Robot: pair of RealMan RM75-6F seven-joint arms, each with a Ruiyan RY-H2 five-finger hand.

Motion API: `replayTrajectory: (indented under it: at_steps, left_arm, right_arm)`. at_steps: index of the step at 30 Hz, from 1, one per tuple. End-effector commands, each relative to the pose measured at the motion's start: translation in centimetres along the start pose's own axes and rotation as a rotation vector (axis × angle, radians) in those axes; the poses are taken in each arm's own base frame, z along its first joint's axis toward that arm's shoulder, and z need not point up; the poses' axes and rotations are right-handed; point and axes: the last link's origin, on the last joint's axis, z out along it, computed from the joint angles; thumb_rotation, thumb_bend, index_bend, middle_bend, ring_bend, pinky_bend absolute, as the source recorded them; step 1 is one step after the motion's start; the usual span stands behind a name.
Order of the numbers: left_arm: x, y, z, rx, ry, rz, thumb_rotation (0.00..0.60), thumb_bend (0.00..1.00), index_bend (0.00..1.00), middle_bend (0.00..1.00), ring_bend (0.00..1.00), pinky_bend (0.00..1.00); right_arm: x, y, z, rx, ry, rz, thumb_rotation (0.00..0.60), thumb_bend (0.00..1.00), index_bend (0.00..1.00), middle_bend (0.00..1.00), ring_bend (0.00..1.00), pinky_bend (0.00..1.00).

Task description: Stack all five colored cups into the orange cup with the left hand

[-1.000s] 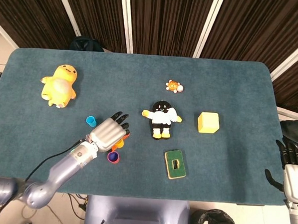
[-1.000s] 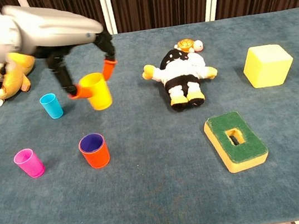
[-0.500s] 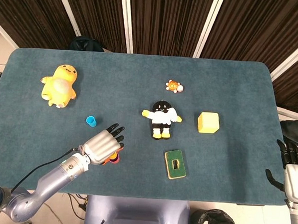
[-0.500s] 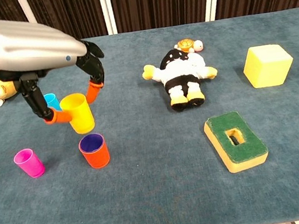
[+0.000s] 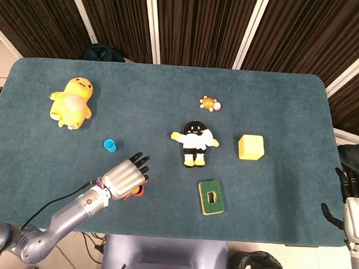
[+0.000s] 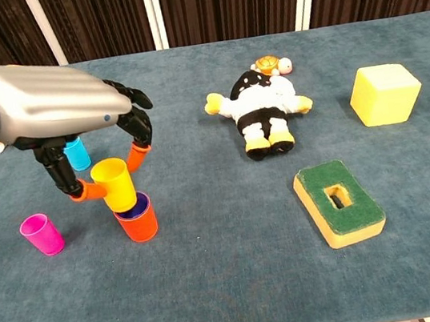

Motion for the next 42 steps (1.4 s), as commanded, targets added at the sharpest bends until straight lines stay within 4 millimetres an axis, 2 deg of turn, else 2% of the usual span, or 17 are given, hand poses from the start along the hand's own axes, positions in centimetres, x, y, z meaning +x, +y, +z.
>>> replayTrajectory:
  at_steps: [1, 23, 27, 31, 33, 37, 42]
  left_arm:
    - [-0.2, 0.15, 0.29, -0.004, 0.005, 0.011, 0.6, 0.31, 0.49, 0.25, 0.0, 0.08]
    - [-0.72, 0.76, 1.03, -0.003, 0.004, 0.053, 0.6, 0.31, 0.46, 0.24, 0.0, 0.08]
    - [-0.77, 0.71, 1.11, 0.004, 0.005, 0.058, 0.6, 0.3, 0.39, 0.23, 0.0, 0.08]
    - [-0.95, 0.71, 1.14, 0.01, -0.007, 0.06, 0.6, 0.25, 0.23, 0.21, 0.0, 0.08]
    - [-1.02, 0.73, 1.16, 0.013, -0.014, 0.063, 0.6, 0.24, 0.18, 0.21, 0.0, 0.08]
    - [-1.01, 0.86, 1.11, 0.015, -0.025, 0.057, 0.6, 0.23, 0.14, 0.2, 0.0, 0.08]
    - [-0.33, 0.32, 0.75, 0.037, 0.014, 0.028, 0.6, 0.23, 0.13, 0.21, 0.0, 0.08]
  right_arm:
    - [0.01, 0.02, 0.0, -0.001, 0.001, 0.0, 0.6, 0.37, 0.07, 0.04, 0.07, 0.04]
    - [0.17, 0.15, -0.03, -0.005, 0.006, 0.002, 0.6, 0.37, 0.07, 0.04, 0.07, 0.04]
    - [0.17, 0.17, -0.03, -0.007, 0.006, 0.002, 0.6, 0.37, 0.07, 0.04, 0.07, 0.04]
    - [0.21, 0.2, -0.03, -0.013, 0.009, 0.004, 0.6, 0.37, 0.07, 0.04, 0.07, 0.04]
    - [0.24, 0.23, -0.04, -0.015, 0.01, 0.004, 0.6, 0.37, 0.07, 0.04, 0.07, 0.04]
    - [0.32, 0.25, -0.07, -0.018, 0.012, 0.005, 0.6, 0.37, 0.07, 0.04, 0.07, 0.04]
    - [0.31, 0.26, -0.08, -0.018, 0.01, 0.006, 0.6, 0.37, 0.07, 0.04, 0.07, 0.04]
